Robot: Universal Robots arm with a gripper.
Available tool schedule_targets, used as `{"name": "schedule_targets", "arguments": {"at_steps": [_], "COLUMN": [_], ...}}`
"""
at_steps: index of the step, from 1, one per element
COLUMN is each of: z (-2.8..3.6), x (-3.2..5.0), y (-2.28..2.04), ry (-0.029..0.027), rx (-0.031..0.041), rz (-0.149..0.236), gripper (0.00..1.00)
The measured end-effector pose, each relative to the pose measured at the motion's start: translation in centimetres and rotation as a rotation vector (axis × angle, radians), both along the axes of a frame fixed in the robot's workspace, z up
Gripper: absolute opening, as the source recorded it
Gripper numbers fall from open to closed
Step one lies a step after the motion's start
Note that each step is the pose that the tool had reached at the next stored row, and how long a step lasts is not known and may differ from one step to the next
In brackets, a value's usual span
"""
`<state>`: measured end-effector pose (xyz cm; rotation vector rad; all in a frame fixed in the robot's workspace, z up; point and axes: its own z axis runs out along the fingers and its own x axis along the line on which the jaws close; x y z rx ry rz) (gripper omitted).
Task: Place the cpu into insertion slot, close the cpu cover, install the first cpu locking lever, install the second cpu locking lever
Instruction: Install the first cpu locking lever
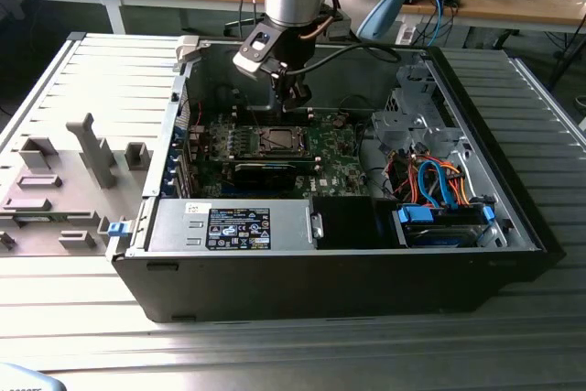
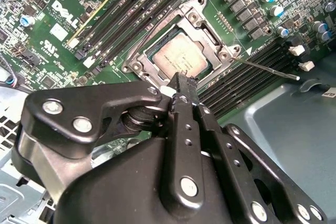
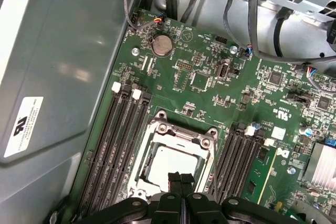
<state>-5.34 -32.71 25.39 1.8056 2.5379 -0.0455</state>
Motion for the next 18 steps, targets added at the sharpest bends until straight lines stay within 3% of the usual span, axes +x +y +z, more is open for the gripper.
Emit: {"name": "schedule_targets", "arguments": {"at_steps": [18], "z": [0.00], "x": [0.00], "y": [0.00], "ry": [0.0000], "rx": [0.0000], "rz": [0.039], "gripper": [0.11]}}
